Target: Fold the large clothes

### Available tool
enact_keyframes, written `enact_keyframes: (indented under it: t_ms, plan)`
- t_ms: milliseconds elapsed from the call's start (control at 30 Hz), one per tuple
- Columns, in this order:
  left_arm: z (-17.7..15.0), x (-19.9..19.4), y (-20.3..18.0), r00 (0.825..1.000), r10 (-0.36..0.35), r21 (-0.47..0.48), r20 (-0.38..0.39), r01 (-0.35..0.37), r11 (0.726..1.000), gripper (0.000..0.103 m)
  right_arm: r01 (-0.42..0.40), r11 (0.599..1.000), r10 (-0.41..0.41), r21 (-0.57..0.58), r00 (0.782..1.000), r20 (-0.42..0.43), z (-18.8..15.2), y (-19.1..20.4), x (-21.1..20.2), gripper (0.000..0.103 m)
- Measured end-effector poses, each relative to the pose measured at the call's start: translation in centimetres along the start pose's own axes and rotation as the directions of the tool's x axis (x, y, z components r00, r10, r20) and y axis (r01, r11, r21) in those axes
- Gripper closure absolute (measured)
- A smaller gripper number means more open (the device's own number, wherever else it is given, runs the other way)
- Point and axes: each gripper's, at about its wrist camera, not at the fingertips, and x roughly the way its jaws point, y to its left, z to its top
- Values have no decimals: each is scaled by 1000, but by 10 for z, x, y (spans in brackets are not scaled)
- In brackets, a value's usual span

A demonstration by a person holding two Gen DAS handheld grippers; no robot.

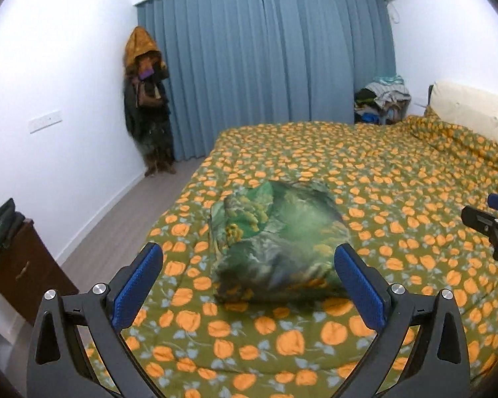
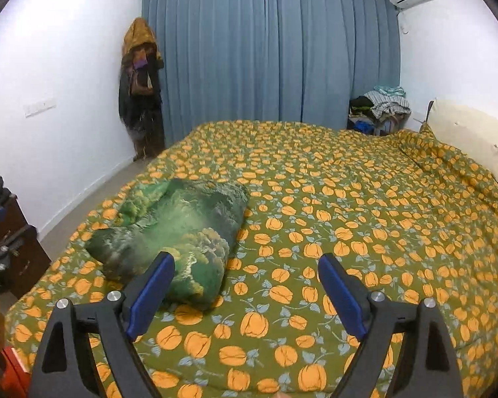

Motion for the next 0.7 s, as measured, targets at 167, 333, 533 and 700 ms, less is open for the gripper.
enact_keyframes:
  t_ms: [167, 333, 533, 700]
  plan:
    - [-6, -16, -20, 999, 45, 21, -24, -44, 999, 0, 14, 1000, -14, -9, 1000, -18, -8, 5, -19, 13]
    - [-14, -20, -27, 997, 41, 15, -63, -40, 999, 0, 46, 999, -46, -20, 999, -6, -15, 9, -34, 13]
    - [-18, -26, -29, 995, -7, -4, -97, 7, 1000, 0, 74, 996, -75, -43, 997, -17, -18, 18, -46, 13]
    - [-20, -35, -25, 990, -42, -49, -132, 36, 998, 0, 65, 997, -66, -49, 997, -29, -20, 23, -54, 13]
